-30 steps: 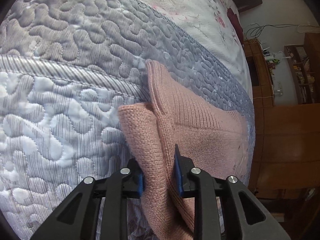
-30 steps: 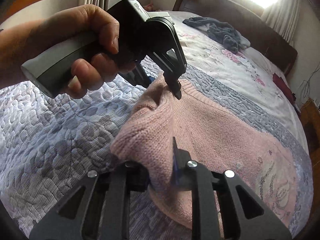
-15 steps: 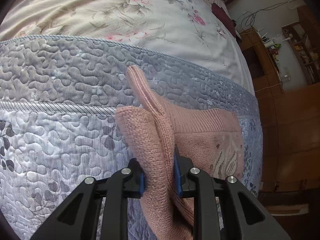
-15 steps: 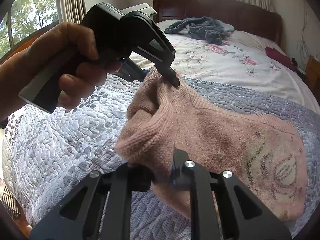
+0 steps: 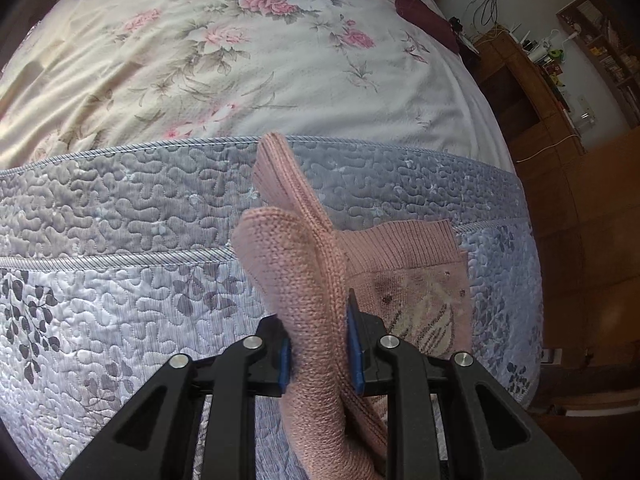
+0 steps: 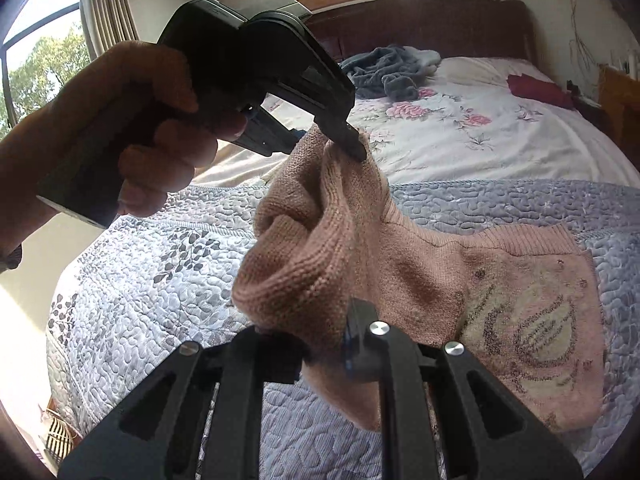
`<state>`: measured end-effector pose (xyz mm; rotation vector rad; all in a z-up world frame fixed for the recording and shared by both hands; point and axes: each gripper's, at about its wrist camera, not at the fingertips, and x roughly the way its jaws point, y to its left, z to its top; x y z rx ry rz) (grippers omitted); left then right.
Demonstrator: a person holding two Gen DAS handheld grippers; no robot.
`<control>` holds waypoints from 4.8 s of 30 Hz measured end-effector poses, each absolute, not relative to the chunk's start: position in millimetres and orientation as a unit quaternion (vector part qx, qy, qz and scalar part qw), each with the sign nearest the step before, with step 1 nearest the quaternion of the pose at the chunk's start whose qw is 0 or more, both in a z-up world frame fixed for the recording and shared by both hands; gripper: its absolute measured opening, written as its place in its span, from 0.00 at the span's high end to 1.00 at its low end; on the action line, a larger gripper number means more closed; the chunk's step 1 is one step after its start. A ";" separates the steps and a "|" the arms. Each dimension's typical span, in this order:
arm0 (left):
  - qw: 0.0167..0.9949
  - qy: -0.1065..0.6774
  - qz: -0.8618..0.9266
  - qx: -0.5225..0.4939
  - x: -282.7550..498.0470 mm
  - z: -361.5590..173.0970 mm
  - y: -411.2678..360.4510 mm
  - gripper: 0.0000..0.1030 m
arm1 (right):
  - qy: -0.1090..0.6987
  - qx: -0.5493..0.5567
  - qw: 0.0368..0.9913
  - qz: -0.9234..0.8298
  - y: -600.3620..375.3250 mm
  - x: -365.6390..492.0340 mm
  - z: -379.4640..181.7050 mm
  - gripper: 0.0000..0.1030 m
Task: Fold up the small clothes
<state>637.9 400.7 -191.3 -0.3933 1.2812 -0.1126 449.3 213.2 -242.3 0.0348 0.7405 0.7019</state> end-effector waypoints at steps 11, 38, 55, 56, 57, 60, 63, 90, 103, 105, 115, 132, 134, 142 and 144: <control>0.784 0.601 -0.034 -0.150 654.2 -173.1 361.8 0.79 | 0.359 0.082 0.868 0.333 176.6 461.9 -227.5 0.87; 0.777 0.625 -0.028 -0.071 687.1 -192.7 241.2 0.79 | 0.405 0.174 0.851 0.284 82.1 481.4 -243.9 0.87; 0.766 0.642 -0.027 -0.004 705.2 -238.7 163.7 0.79 | 0.441 0.213 0.838 0.243 28.0 487.4 -285.2 0.90; 0.767 0.641 -0.026 -0.001 705.1 -240.6 160.0 0.79 | 0.444 0.213 0.836 0.241 26.1 488.1 -286.8 0.90; 0.767 0.641 -0.026 0.002 704.9 -242.7 157.0 0.79 | 0.445 0.214 0.836 0.239 24.0 488.5 -288.1 0.90; 0.769 0.639 -0.025 0.013 703.3 -246.7 146.6 0.79 | 0.451 0.208 0.836 0.236 20.2 490.4 -291.6 0.90; 0.772 0.635 -0.024 0.022 701.2 -247.8 137.9 0.79 | 0.454 0.208 0.834 0.235 15.6 490.9 -294.7 0.90; 0.779 0.625 0.002 0.060 701.1 -283.2 97.4 0.77 | 0.501 0.238 0.801 0.226 -20.3 503.5 -330.4 0.90; 0.795 0.605 0.006 0.047 693.0 -276.1 85.8 0.77 | 0.523 0.284 0.759 0.263 -41.6 507.2 -343.7 0.90; 0.794 0.606 0.006 0.046 692.0 -278.6 82.6 0.77 | 0.527 0.277 0.758 0.267 -41.6 503.7 -340.9 0.90; 0.809 0.572 -0.084 -0.104 687.0 -280.8 102.0 0.40 | 0.529 0.328 0.731 0.280 -67.0 507.1 -356.8 0.39; 0.829 0.494 -0.184 -0.186 575.9 -239.3 223.4 0.35 | 0.523 0.349 0.737 0.249 -85.8 506.3 -365.5 0.89; 0.820 0.494 -0.203 -0.204 564.0 -254.0 230.1 0.37 | 0.534 0.332 0.739 0.243 -84.8 505.2 -366.5 0.89; 0.780 0.502 -0.256 -0.271 530.4 -313.6 241.8 0.37 | 0.513 0.200 0.797 0.248 -63.0 567.6 -314.6 0.38; 0.777 0.502 -0.260 -0.278 529.2 -322.3 241.5 0.37 | 0.539 0.191 0.778 0.261 -49.7 599.1 -326.4 0.38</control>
